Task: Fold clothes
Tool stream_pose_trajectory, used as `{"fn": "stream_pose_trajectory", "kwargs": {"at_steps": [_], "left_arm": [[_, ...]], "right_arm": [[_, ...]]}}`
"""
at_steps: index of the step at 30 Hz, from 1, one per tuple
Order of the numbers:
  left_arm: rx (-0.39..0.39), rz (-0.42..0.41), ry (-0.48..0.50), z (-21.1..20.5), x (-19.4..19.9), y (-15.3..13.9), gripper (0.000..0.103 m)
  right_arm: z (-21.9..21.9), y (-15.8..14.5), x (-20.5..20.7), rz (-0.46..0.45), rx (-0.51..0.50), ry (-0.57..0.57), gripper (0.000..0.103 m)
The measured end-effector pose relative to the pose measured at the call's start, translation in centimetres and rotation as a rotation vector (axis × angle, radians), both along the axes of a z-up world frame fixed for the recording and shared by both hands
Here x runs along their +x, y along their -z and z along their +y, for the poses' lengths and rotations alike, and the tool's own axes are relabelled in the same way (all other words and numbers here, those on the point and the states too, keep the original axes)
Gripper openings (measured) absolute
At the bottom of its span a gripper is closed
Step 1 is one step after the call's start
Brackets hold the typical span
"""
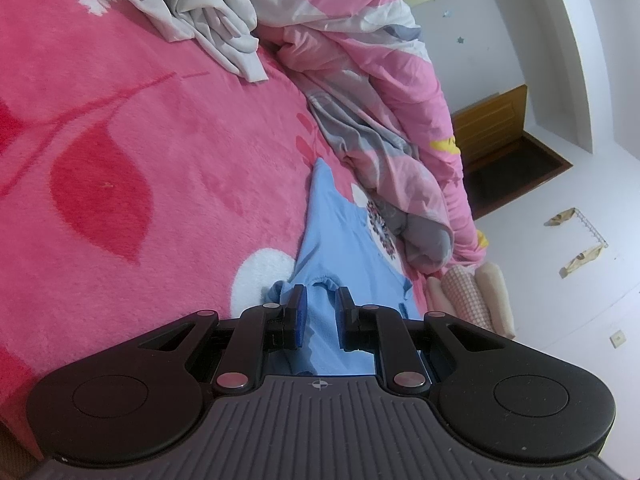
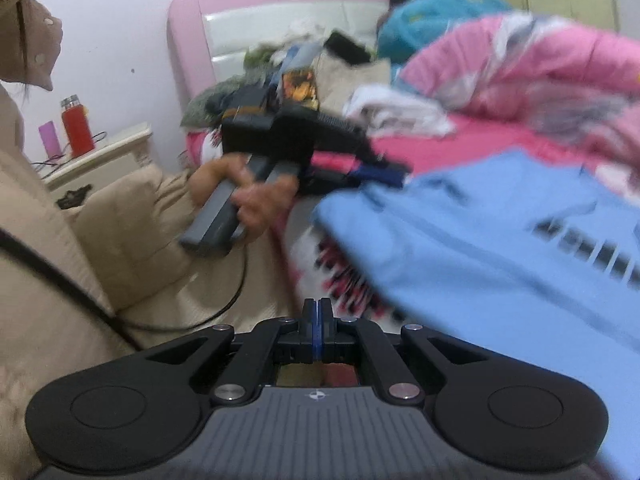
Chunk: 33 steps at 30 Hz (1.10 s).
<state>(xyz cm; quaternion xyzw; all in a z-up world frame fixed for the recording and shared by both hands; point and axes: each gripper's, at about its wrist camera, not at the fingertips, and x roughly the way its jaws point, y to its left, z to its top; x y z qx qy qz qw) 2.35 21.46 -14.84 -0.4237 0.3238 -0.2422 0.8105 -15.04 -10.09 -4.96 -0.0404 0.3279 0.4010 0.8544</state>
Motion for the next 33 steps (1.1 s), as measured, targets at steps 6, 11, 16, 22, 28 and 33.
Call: {"fn": "stream_pose_trajectory", "kwargs": {"at_steps": [6, 11, 16, 22, 28, 33], "left_arm": [[-0.001, 0.0, -0.001, 0.1, -0.1, 0.0, 0.014], [-0.002, -0.001, -0.001, 0.2, -0.1, -0.1, 0.014], [-0.003, 0.0, -0.001, 0.3, -0.1, -0.1, 0.014], [-0.009, 0.002, -0.002, 0.3, -0.1, -0.1, 0.014], [-0.123, -0.002, -0.038, 1.9, -0.4, -0.1, 0.014], [-0.141, 0.027, -0.024, 2.2, -0.2, -0.7, 0.014]], "right_arm": [[-0.8, 1.5, 0.5, 0.233, 0.041, -0.033, 0.0], [-0.7, 2.5, 1.1, 0.394, 0.038, -0.029, 0.005], [-0.6, 3.0, 1.5, 0.452, -0.01, 0.023, 0.043], [-0.9, 3.4, 1.7, 0.48, -0.001, 0.039, 0.044], [-2.8, 2.1, 2.0, 0.45, 0.08, 0.113, 0.044], [-8.4, 0.1, 2.7, 0.413, 0.26, 0.309, 0.044]]}}
